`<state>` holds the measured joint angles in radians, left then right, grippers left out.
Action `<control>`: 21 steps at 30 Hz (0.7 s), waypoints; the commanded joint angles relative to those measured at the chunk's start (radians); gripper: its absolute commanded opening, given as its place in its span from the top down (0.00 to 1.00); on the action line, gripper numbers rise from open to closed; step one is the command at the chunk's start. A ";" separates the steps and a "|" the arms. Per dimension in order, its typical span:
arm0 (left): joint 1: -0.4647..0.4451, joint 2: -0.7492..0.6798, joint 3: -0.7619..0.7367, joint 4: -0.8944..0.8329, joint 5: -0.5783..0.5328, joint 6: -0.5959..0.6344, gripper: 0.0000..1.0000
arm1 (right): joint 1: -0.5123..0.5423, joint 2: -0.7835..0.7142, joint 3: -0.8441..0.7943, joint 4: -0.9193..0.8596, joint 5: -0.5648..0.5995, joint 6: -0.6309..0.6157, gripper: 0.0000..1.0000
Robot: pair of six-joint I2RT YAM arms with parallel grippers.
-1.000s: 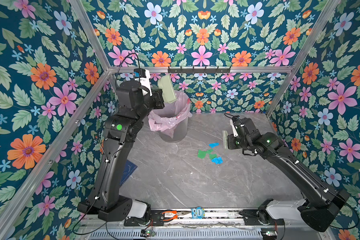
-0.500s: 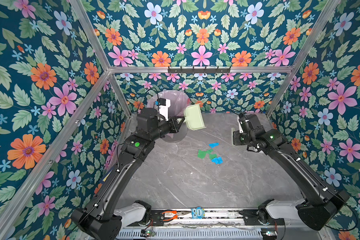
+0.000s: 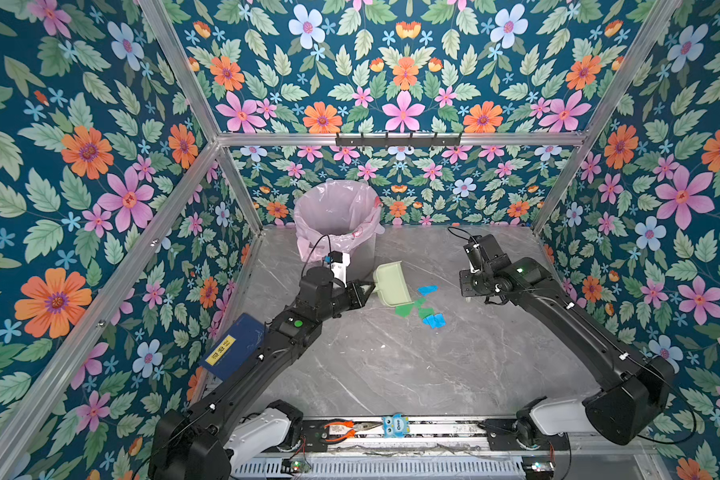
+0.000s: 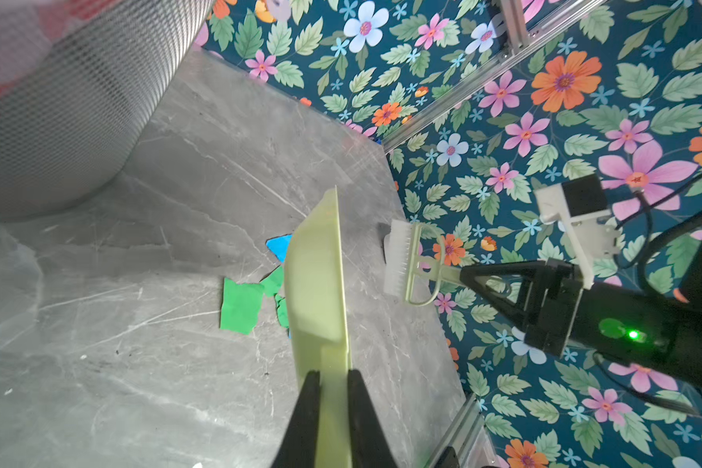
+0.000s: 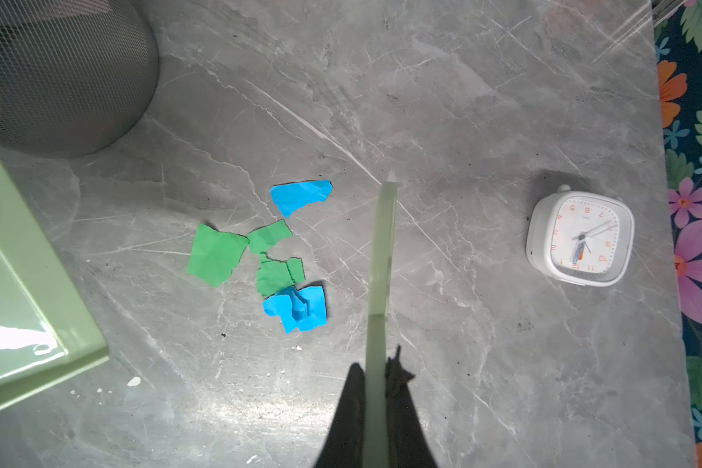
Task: Sweep away the paper scraps from the table
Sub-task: 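Lower the empty dustpan with the left gripper beside the remaining scraps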
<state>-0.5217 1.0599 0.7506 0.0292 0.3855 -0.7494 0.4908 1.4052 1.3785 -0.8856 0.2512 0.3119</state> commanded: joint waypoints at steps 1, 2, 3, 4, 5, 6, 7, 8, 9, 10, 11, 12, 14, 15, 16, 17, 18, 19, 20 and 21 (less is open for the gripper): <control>-0.001 -0.040 -0.095 0.174 -0.043 -0.047 1.00 | 0.000 0.020 -0.005 -0.004 0.016 -0.018 1.00; -0.002 -0.055 -0.132 0.205 -0.061 -0.063 1.00 | 0.001 0.027 -0.011 -0.009 0.023 -0.021 1.00; -0.003 -0.061 -0.150 0.212 -0.071 -0.064 1.00 | 0.001 0.029 -0.015 -0.008 0.028 -0.020 1.00; -0.003 -0.063 -0.159 0.201 -0.082 -0.056 1.00 | 0.000 0.028 -0.026 -0.002 0.028 -0.023 1.00; -0.004 -0.061 -0.161 0.184 -0.093 -0.043 1.00 | 0.001 0.026 -0.035 0.007 0.027 -0.028 1.00; -0.002 -0.058 -0.165 0.172 -0.103 -0.031 1.00 | 0.001 0.025 -0.044 0.020 0.022 -0.036 1.00; -0.003 -0.055 -0.174 0.169 -0.111 -0.027 1.00 | 0.002 0.023 -0.056 0.034 0.015 -0.046 1.00; -0.002 -0.052 -0.188 0.180 -0.118 -0.027 1.00 | 0.001 0.023 -0.065 0.044 0.011 -0.053 1.00; -0.002 -0.047 -0.199 0.194 -0.119 -0.028 1.00 | 0.001 0.025 -0.068 0.047 0.010 -0.056 1.00; -0.002 -0.039 -0.210 0.210 -0.119 -0.030 1.00 | 0.001 0.027 -0.069 0.046 0.011 -0.058 1.00; -0.001 -0.031 -0.223 0.225 -0.118 -0.034 1.00 | 0.002 0.028 -0.070 0.043 0.011 -0.055 1.00; -0.002 -0.023 -0.232 0.237 -0.118 -0.039 1.00 | 0.000 0.026 -0.068 0.041 0.014 -0.056 1.00; -0.002 -0.006 -0.251 0.268 -0.116 -0.050 1.00 | 0.001 0.018 -0.075 0.042 0.017 -0.057 1.00; -0.002 -0.001 -0.257 0.277 -0.113 -0.053 1.00 | 0.001 0.015 -0.080 0.044 0.020 -0.057 1.00; -0.002 0.005 -0.262 0.284 -0.113 -0.056 1.00 | 0.001 0.011 -0.082 0.043 0.022 -0.059 1.00; -0.001 0.010 -0.266 0.289 -0.113 -0.057 1.00 | 0.001 0.009 -0.082 0.039 0.023 -0.062 1.00; -0.002 0.015 -0.269 0.292 -0.111 -0.059 1.00 | 0.000 0.008 -0.082 0.033 0.029 -0.065 1.00; 0.000 0.021 -0.272 0.292 -0.108 -0.057 1.00 | 0.001 0.008 -0.082 0.030 0.033 -0.066 1.00; 0.000 0.024 -0.272 0.289 -0.107 -0.055 1.00 | 0.001 0.009 -0.084 0.024 0.035 -0.068 1.00; 0.000 0.027 -0.273 0.286 -0.108 -0.056 1.00 | 0.001 0.009 -0.085 0.019 0.038 -0.067 1.00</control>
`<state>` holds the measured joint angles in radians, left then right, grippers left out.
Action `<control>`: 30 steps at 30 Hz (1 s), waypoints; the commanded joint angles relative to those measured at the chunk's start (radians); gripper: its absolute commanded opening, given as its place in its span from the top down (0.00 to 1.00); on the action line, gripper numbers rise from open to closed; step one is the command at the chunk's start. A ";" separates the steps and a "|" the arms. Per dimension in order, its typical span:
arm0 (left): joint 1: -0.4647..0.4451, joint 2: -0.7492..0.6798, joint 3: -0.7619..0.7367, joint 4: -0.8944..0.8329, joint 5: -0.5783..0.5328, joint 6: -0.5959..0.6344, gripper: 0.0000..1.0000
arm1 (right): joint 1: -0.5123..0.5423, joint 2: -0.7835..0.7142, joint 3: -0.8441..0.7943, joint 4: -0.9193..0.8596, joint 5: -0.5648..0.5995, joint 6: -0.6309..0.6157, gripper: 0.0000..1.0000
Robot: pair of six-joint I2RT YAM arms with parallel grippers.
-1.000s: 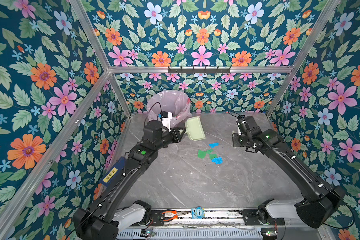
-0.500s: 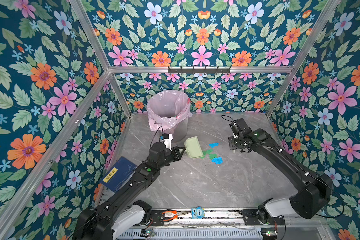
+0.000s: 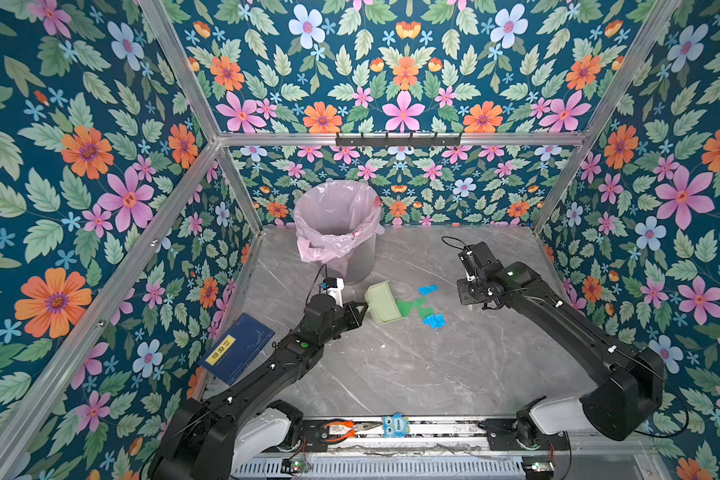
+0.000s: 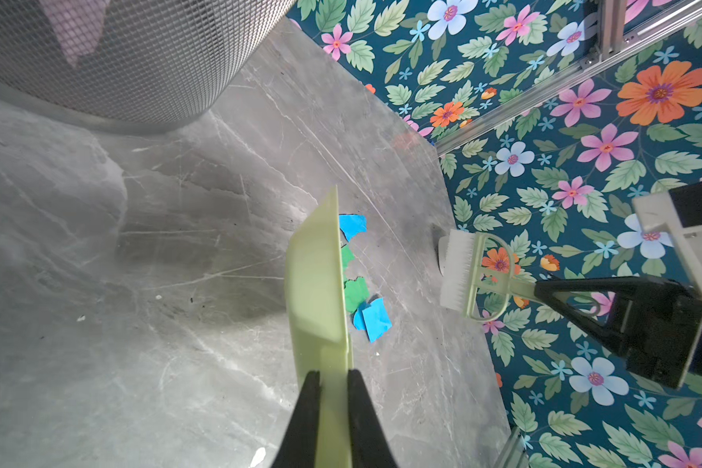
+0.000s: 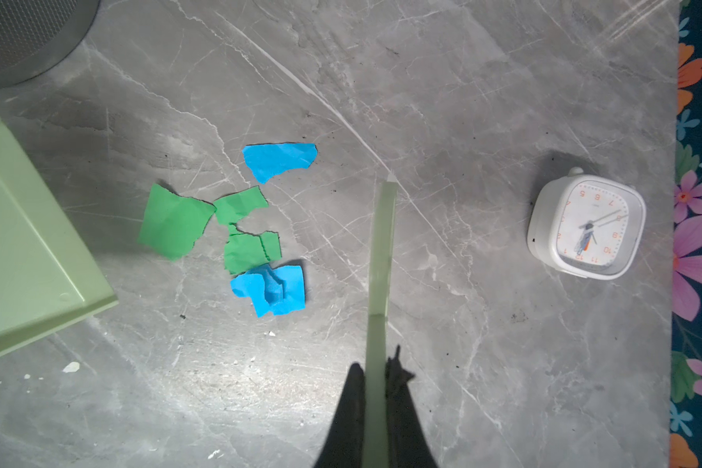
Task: Sweep away the paper scraps from the table
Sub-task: 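Lower the empty dustpan with the left gripper beside the remaining scraps, then sweep scraps toward the dustpan with the right brush while the left holds it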
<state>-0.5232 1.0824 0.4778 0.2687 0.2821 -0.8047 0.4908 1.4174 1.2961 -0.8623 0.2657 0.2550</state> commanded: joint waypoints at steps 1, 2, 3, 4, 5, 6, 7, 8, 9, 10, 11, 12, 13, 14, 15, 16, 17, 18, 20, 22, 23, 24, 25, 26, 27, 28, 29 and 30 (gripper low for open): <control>0.002 0.005 0.000 0.044 -0.003 -0.001 1.00 | 0.001 -0.003 -0.007 -0.008 0.028 -0.006 1.00; 0.003 0.009 -0.003 0.040 -0.003 0.002 1.00 | 0.001 -0.002 -0.012 -0.006 0.030 -0.002 1.00; 0.003 0.011 -0.006 0.040 -0.004 0.001 1.00 | 0.001 0.001 -0.017 -0.003 0.030 -0.001 1.00; 0.005 0.017 -0.012 0.045 0.001 0.002 1.00 | 0.002 0.005 -0.020 -0.003 0.029 -0.001 1.00; 0.006 0.024 -0.015 0.054 0.009 -0.003 1.00 | 0.002 0.010 -0.021 -0.005 0.029 -0.002 1.00; 0.008 0.029 -0.021 0.059 0.017 -0.006 1.00 | 0.002 0.014 -0.024 -0.002 0.030 0.000 1.00; 0.009 0.035 -0.023 0.064 0.028 -0.010 1.00 | 0.002 0.017 -0.027 0.000 0.030 0.001 1.00; 0.009 0.039 -0.024 0.064 0.034 -0.010 1.00 | 0.000 0.020 -0.033 0.004 0.028 -0.001 1.00; 0.010 0.040 -0.025 0.060 0.036 -0.009 1.00 | 0.001 0.023 -0.037 0.009 0.024 -0.003 1.00; 0.014 0.044 -0.025 0.055 0.041 -0.008 1.00 | 0.001 0.027 -0.038 0.010 0.015 -0.005 1.00; 0.018 0.046 -0.027 0.050 0.047 -0.007 1.00 | 0.001 0.033 -0.037 0.011 0.007 -0.007 1.00; 0.023 0.048 -0.029 0.049 0.058 -0.010 1.00 | 0.001 0.039 -0.034 0.011 0.002 -0.009 1.00; 0.030 0.052 -0.034 0.055 0.074 -0.016 1.00 | 0.001 0.046 -0.031 0.007 -0.007 -0.011 1.00; 0.035 0.057 -0.041 0.063 0.091 -0.023 1.00 | 0.002 0.054 -0.028 0.006 -0.019 -0.014 1.00; 0.040 0.061 -0.044 0.067 0.108 -0.030 1.00 | 0.001 0.060 -0.026 0.006 -0.028 -0.016 1.00; 0.046 0.066 -0.049 0.072 0.124 -0.038 1.00 | 0.001 0.068 -0.025 0.006 -0.044 -0.020 1.00; 0.053 0.071 -0.054 0.069 0.137 -0.049 1.00 | 0.002 0.077 -0.022 0.002 -0.063 -0.026 1.00; 0.057 0.074 -0.059 0.069 0.150 -0.055 1.00 | 0.005 0.084 -0.020 -0.003 -0.080 -0.029 1.00; 0.063 0.080 -0.069 0.073 0.173 -0.071 1.00 | 0.014 0.103 -0.023 -0.004 -0.102 -0.038 1.00; 0.066 0.087 -0.072 0.061 0.181 -0.073 1.00 | 0.025 0.124 -0.017 -0.014 -0.116 -0.046 1.00; 0.069 0.092 -0.076 0.056 0.182 -0.074 1.00 | 0.034 0.135 -0.013 -0.017 -0.120 -0.047 1.00; 0.073 0.098 -0.079 0.058 0.186 -0.077 1.00 | 0.044 0.147 -0.008 -0.018 -0.128 -0.047 1.00; 0.076 0.109 -0.079 0.062 0.191 -0.081 1.00 | 0.052 0.157 -0.003 -0.020 -0.135 -0.048 1.00; 0.081 0.123 -0.081 0.065 0.196 -0.087 1.00 | 0.060 0.172 0.006 -0.020 -0.142 -0.048 1.00; 0.086 0.139 -0.082 0.067 0.198 -0.091 1.00 | 0.067 0.190 0.018 -0.024 -0.146 -0.049 1.00; 0.092 0.152 -0.087 0.077 0.204 -0.097 1.00 | 0.074 0.206 0.030 -0.028 -0.150 -0.048 1.00; 0.098 0.162 -0.097 0.100 0.210 -0.107 1.00 | 0.080 0.225 0.046 -0.035 -0.157 -0.048 1.00; 0.109 0.175 -0.106 0.111 0.210 -0.116 1.00 | 0.086 0.232 0.064 -0.044 -0.164 -0.051 1.00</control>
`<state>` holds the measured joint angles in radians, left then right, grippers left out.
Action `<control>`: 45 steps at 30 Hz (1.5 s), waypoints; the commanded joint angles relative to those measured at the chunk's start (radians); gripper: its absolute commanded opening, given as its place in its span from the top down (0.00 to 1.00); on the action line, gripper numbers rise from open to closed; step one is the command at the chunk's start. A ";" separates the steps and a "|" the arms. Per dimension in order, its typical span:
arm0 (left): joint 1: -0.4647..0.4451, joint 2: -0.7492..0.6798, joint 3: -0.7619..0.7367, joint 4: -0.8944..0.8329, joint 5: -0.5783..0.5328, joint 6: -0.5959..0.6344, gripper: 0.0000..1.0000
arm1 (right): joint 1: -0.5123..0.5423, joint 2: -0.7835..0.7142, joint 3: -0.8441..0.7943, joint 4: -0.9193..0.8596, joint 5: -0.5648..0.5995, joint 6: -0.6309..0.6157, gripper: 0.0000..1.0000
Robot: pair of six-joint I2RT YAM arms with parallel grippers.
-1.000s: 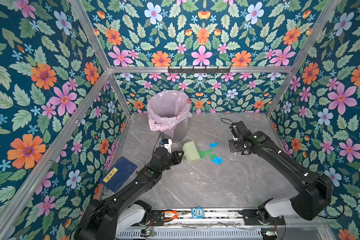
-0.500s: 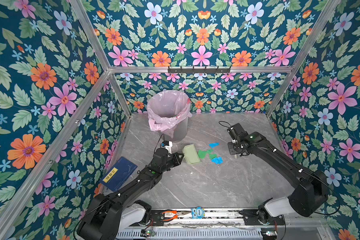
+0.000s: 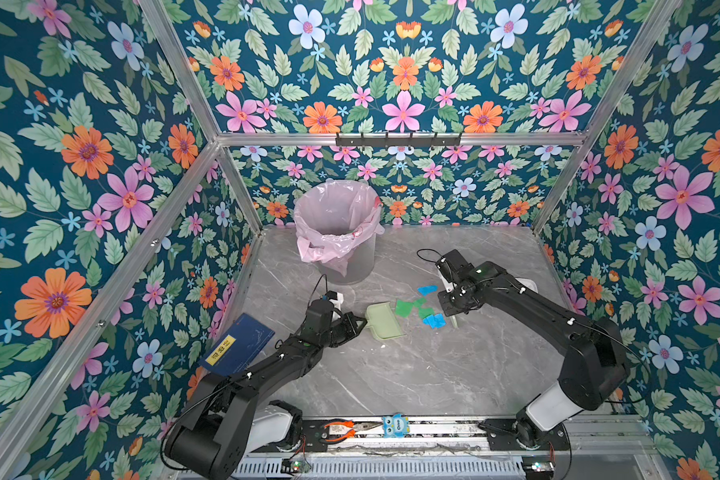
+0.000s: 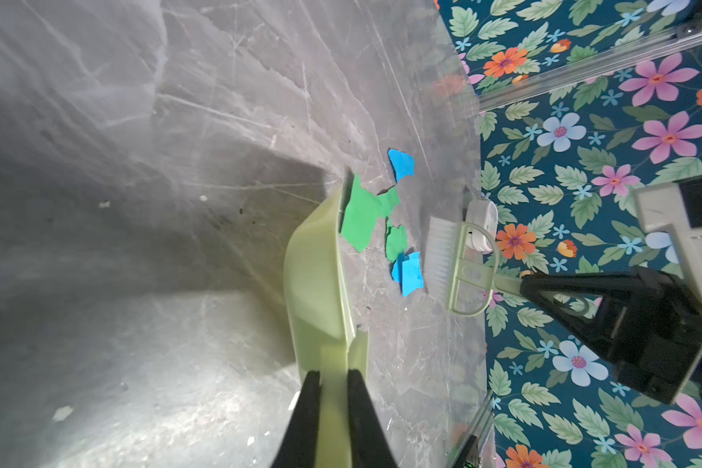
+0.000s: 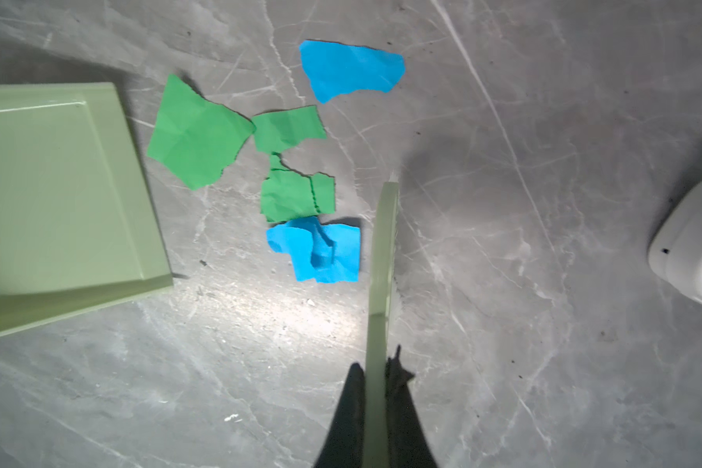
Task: Sweep away the paper scraps from the table
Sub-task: 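Sweep scraps toward the dustpan with the right brush while the left holds it, then raise the brush with the right gripper and sweep the farther scraps in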
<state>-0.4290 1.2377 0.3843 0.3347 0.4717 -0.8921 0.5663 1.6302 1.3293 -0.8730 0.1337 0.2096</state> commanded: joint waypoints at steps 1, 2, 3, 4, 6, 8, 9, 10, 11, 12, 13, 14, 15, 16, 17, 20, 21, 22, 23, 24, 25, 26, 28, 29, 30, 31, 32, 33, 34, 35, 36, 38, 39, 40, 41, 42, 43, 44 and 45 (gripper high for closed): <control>0.024 0.030 -0.019 0.051 0.022 -0.031 1.00 | 0.018 0.063 0.046 -0.043 -0.031 -0.010 1.00; 0.037 0.039 -0.029 0.061 0.026 -0.036 1.00 | 0.023 0.079 0.064 -0.051 -0.033 -0.013 1.00; 0.049 0.045 -0.037 0.072 0.032 -0.042 1.00 | 0.027 0.092 0.076 -0.055 -0.039 -0.015 1.00; 0.060 0.050 -0.042 0.078 0.037 -0.043 1.00 | 0.030 0.104 0.088 -0.059 -0.043 -0.017 1.00; 0.075 0.058 -0.043 0.081 0.041 -0.032 1.00 | 0.035 0.124 0.111 -0.064 -0.052 -0.021 1.00; 0.082 0.070 -0.038 0.079 0.049 -0.020 1.00 | 0.047 0.144 0.136 -0.073 -0.060 -0.022 1.00; 0.084 0.078 -0.034 0.081 0.055 -0.013 1.00 | 0.055 0.155 0.150 -0.079 -0.060 -0.023 1.00; 0.085 0.087 -0.029 0.081 0.058 -0.007 1.00 | 0.060 0.164 0.159 -0.080 -0.061 -0.024 1.00; 0.084 0.096 -0.024 0.075 0.058 0.005 1.00 | 0.067 0.172 0.169 -0.082 -0.063 -0.021 1.00; 0.084 0.102 -0.020 0.068 0.052 0.013 1.00 | 0.073 0.180 0.179 -0.081 -0.071 -0.019 1.00; 0.084 0.109 -0.018 0.066 0.051 0.018 1.00 | 0.076 0.184 0.187 -0.080 -0.081 -0.016 1.00; 0.084 0.116 -0.014 0.066 0.053 0.029 1.00 | 0.081 0.189 0.191 -0.077 -0.092 -0.012 1.00; 0.085 0.121 -0.012 0.064 0.051 0.036 1.00 | 0.085 0.194 0.200 -0.075 -0.103 -0.006 1.00; 0.084 0.124 -0.011 0.064 0.054 0.041 1.00 | 0.089 0.197 0.205 -0.075 -0.110 -0.003 1.00; 0.085 0.127 -0.008 0.063 0.059 0.047 1.00 | 0.091 0.199 0.212 -0.074 -0.119 0.000 1.00; 0.084 0.137 0.001 0.051 0.059 0.065 1.00 | 0.100 0.207 0.227 -0.064 -0.144 0.007 1.00; 0.084 0.142 0.004 0.049 0.060 0.072 1.00 | 0.103 0.212 0.238 -0.063 -0.151 0.011 1.00; 0.085 0.148 0.005 0.049 0.061 0.074 1.00 | 0.108 0.218 0.246 -0.062 -0.157 0.011 1.00; 0.085 0.152 0.005 0.051 0.061 0.076 1.00 | 0.115 0.226 0.258 -0.064 -0.161 0.013 1.00; 0.084 0.155 0.006 0.055 0.063 0.074 1.00 | 0.122 0.235 0.270 -0.063 -0.166 0.015 1.00; 0.084 0.157 0.007 0.056 0.065 0.075 1.00 | 0.129 0.242 0.282 -0.063 -0.167 0.015 1.00; 0.084 0.157 0.008 0.056 0.064 0.075 1.00 | 0.137 0.252 0.297 -0.064 -0.166 0.017 1.00; 0.083 0.156 0.009 0.056 0.067 0.077 1.00 | 0.147 0.268 0.322 -0.062 -0.174 0.028 1.00; 0.084 0.153 0.008 0.056 0.067 0.080 1.00 | 0.150 0.275 0.335 -0.058 -0.186 0.034 1.00; 0.083 0.151 0.008 0.056 0.069 0.080 1.00 | 0.154 0.283 0.347 -0.056 -0.200 0.041 1.00; 0.083 0.148 0.008 0.055 0.070 0.081 1.00 | 0.155 0.287 0.356 -0.053 -0.212 0.046 1.00; 0.083 0.145 0.008 0.052 0.070 0.081 1.00 | 0.156 0.290 0.365 -0.048 -0.221 0.049 1.00; 0.084 0.142 0.007 0.050 0.069 0.083 1.00 | 0.157 0.292 0.371 -0.041 -0.231 0.053 1.00; 0.084 0.140 0.005 0.050 0.067 0.084 1.00 | 0.158 0.294 0.377 -0.036 -0.241 0.055 1.00; 0.084 0.139 0.005 0.049 0.066 0.085 1.00 | 0.161 0.297 0.386 -0.034 -0.255 0.056 1.00; 0.083 0.138 0.004 0.049 0.065 0.084 1.00 | 0.159 0.298 0.394 -0.033 -0.268 0.055 1.00; 0.083 0.138 0.001 0.050 0.065 0.084 1.00 | 0.160 0.299 0.407 -0.041 -0.275 0.054 1.00; 0.084 0.138 -0.001 0.054 0.063 0.083 1.00 | 0.159 0.296 0.412 -0.048 -0.270 0.050 1.00; 0.083 0.139 -0.001 0.055 0.062 0.084 1.00 | 0.160 0.291 0.415 -0.054 -0.263 0.046 1.00; 0.083 0.143 -0.003 0.056 0.059 0.084 1.00 | 0.160 0.285 0.416 -0.062 -0.250 0.042 1.00; 0.084 0.146 -0.004 0.058 0.059 0.084 1.00 | 0.159 0.276 0.418 -0.072 -0.227 0.033 1.00; 0.085 0.151 -0.005 0.061 0.057 0.082 1.00 | 0.160 0.268 0.419 -0.085 -0.195 0.025 1.00; 0.084 0.155 -0.007 0.066 0.055 0.079 1.00 | 0.158 0.262 0.422 -0.099 -0.148 0.010 1.00; 0.084 0.159 -0.010 0.072 0.052 0.075 1.00 | 0.154 0.256 0.428 -0.119 -0.098 -0.011 1.00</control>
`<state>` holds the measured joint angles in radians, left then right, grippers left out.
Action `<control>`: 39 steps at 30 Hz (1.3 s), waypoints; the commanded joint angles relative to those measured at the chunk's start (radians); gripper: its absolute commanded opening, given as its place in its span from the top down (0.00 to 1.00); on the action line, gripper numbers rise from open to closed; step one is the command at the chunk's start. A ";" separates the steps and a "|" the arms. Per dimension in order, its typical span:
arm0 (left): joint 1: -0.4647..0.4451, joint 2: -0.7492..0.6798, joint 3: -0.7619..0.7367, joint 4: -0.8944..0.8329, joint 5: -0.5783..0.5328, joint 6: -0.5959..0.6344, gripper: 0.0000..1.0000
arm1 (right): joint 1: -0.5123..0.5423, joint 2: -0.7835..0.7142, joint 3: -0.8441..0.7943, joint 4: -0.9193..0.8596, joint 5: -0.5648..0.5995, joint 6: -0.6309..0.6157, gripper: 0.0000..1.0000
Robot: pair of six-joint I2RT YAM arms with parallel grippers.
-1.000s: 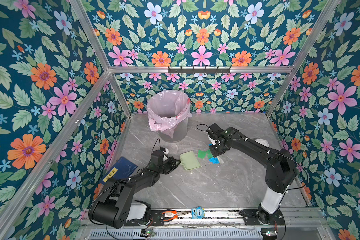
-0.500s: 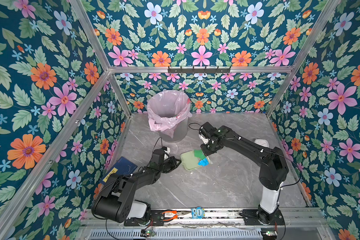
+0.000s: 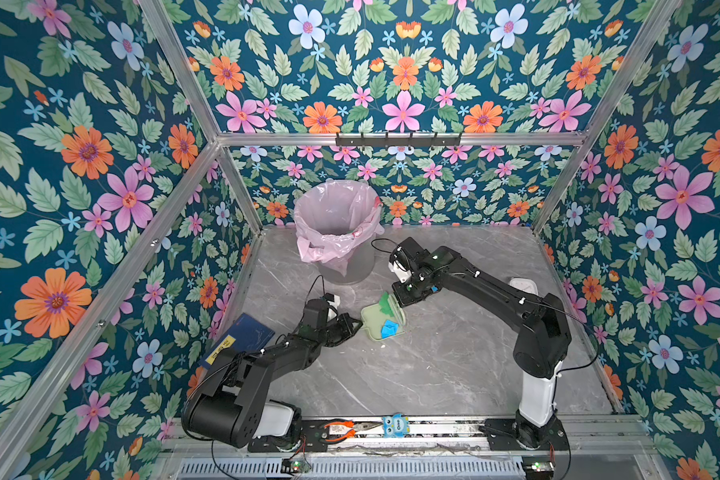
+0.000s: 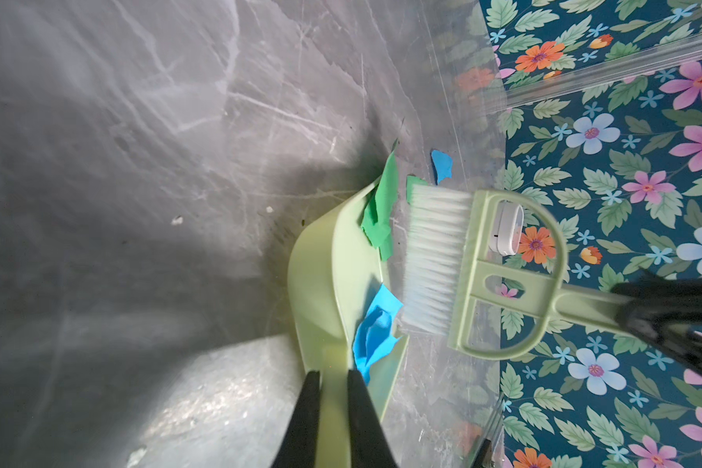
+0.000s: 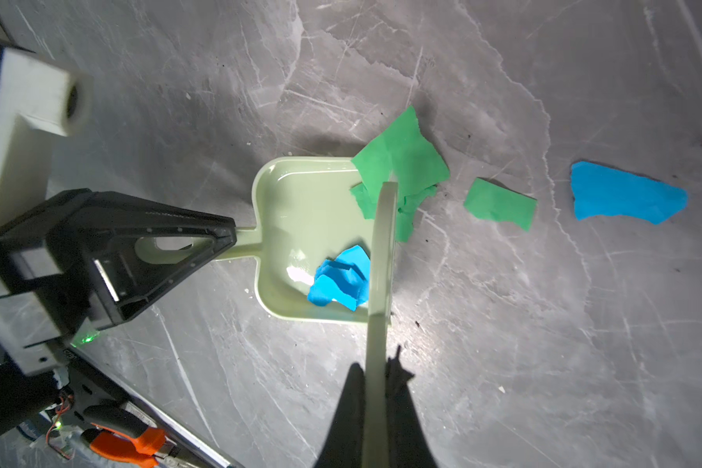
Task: Sweep away the paper scraps from the table
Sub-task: 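Raise the brush with the right gripper and sweep the farther scraps in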
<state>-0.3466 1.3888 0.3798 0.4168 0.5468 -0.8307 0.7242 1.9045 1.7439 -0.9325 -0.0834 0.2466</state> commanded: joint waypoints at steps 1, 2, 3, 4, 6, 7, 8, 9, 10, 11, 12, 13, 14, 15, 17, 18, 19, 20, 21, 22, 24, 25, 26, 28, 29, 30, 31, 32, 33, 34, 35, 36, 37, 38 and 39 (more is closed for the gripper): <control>0.003 0.012 -0.008 -0.003 -0.025 0.010 1.00 | -0.009 -0.021 0.021 -0.077 0.159 -0.063 1.00; 0.005 0.019 -0.010 0.006 -0.024 0.006 1.00 | -0.020 -0.025 0.029 -0.094 0.201 -0.077 1.00; 0.007 0.026 -0.012 0.011 -0.023 0.001 1.00 | -0.033 -0.030 0.035 -0.107 0.246 -0.091 1.00; 0.008 0.031 -0.013 0.022 -0.021 -0.002 1.00 | -0.044 -0.033 0.039 -0.114 0.274 -0.101 1.00; 0.011 0.042 -0.013 0.037 -0.014 -0.007 1.00 | -0.078 -0.037 0.040 -0.116 0.348 -0.125 1.00; 0.011 0.044 -0.014 0.042 -0.013 -0.009 1.00 | -0.092 -0.035 0.041 -0.117 0.373 -0.136 1.00; 0.012 0.046 -0.013 0.048 -0.011 -0.010 1.00 | -0.106 -0.030 0.039 -0.110 0.400 -0.150 1.00; 0.012 0.049 -0.014 0.050 -0.010 -0.010 1.00 | -0.118 -0.021 0.038 -0.103 0.433 -0.164 1.00; 0.012 0.049 -0.012 0.049 -0.011 -0.010 1.00 | -0.124 -0.010 0.042 -0.103 0.463 -0.181 1.00; 0.012 0.048 -0.013 0.051 -0.011 -0.010 1.00 | -0.128 0.004 0.048 -0.099 0.501 -0.199 1.00; 0.012 0.049 -0.013 0.051 -0.011 -0.010 1.00 | -0.131 0.018 0.053 -0.088 0.538 -0.221 1.00; 0.012 0.049 -0.013 0.051 -0.011 -0.010 1.00 | -0.133 0.033 0.060 -0.081 0.563 -0.242 1.00; 0.012 0.050 -0.013 0.051 -0.011 -0.010 1.00 | -0.134 0.053 0.071 -0.069 0.584 -0.262 1.00; 0.012 0.051 -0.013 0.053 -0.011 -0.010 1.00 | -0.132 0.076 0.079 -0.049 0.615 -0.283 1.00; 0.012 0.059 -0.013 0.054 -0.007 -0.010 1.00 | -0.133 0.123 0.109 -0.044 0.633 -0.314 1.00; 0.013 0.063 -0.013 0.055 -0.008 -0.010 1.00 | -0.133 0.147 0.129 -0.046 0.634 -0.322 1.00; 0.013 0.064 -0.012 0.056 -0.008 -0.008 1.00 | -0.132 0.162 0.143 -0.040 0.635 -0.334 1.00; 0.014 0.068 -0.012 0.057 -0.005 -0.008 1.00 | -0.128 0.174 0.154 -0.031 0.633 -0.350 1.00; 0.014 0.070 -0.011 0.057 -0.004 -0.008 1.00 | -0.125 0.184 0.161 -0.022 0.630 -0.364 1.00; 0.014 0.069 -0.010 0.057 -0.005 -0.008 1.00 | -0.122 0.190 0.165 -0.016 0.618 -0.375 1.00; 0.014 0.070 -0.009 0.061 -0.006 -0.008 1.00 | -0.114 0.204 0.162 -0.008 0.583 -0.394 1.00; 0.014 0.071 -0.009 0.064 -0.006 -0.008 1.00 | -0.108 0.210 0.158 -0.009 0.574 -0.403 1.00; 0.014 0.075 -0.009 0.068 -0.006 -0.010 1.00 | -0.098 0.217 0.150 -0.008 0.567 -0.412 1.00; 0.014 0.081 -0.011 0.081 -0.003 -0.014 1.00 | -0.080 0.220 0.132 0.002 0.541 -0.424 1.00; 0.014 0.084 -0.013 0.085 -0.002 -0.015 1.00 | -0.072 0.221 0.122 0.004 0.528 -0.426 1.00; 0.014 0.085 -0.015 0.091 -0.002 -0.017 1.00 | -0.064 0.221 0.115 0.010 0.514 -0.424 1.00; 0.014 0.084 -0.016 0.094 -0.002 -0.016 1.00 | -0.059 0.220 0.110 0.009 0.498 -0.420 1.00; 0.014 0.084 -0.018 0.094 -0.003 -0.018 1.00 | -0.051 0.220 0.103 0.010 0.480 -0.419 1.00; 0.014 0.083 -0.018 0.094 -0.004 -0.017 1.00 | -0.039 0.219 0.098 0.010 0.470 -0.420 1.00; 0.014 0.083 -0.018 0.094 -0.003 -0.016 1.00 | -0.026 0.218 0.094 0.009 0.462 -0.421 1.00; 0.014 0.085 -0.017 0.094 -0.002 -0.016 1.00 | -0.013 0.218 0.094 0.008 0.448 -0.422 1.00; 0.014 0.088 -0.015 0.094 -0.002 -0.012 1.00 | -0.001 0.217 0.095 0.004 0.429 -0.423 1.00; 0.014 0.091 -0.014 0.094 -0.002 -0.012 1.00 | 0.012 0.215 0.093 0.004 0.406 -0.421 1.00; 0.014 0.096 -0.013 0.096 0.000 -0.012 1.00 | 0.028 0.210 0.091 0.004 0.390 -0.420 1.00; 0.014 0.097 -0.013 0.099 0.000 -0.012 1.00 | 0.039 0.209 0.087 0.006 0.380 -0.418 1.00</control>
<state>-0.3340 1.4788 0.3656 0.5461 0.5663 -0.8566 0.7391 2.1220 1.8359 -0.9234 0.3904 -0.1753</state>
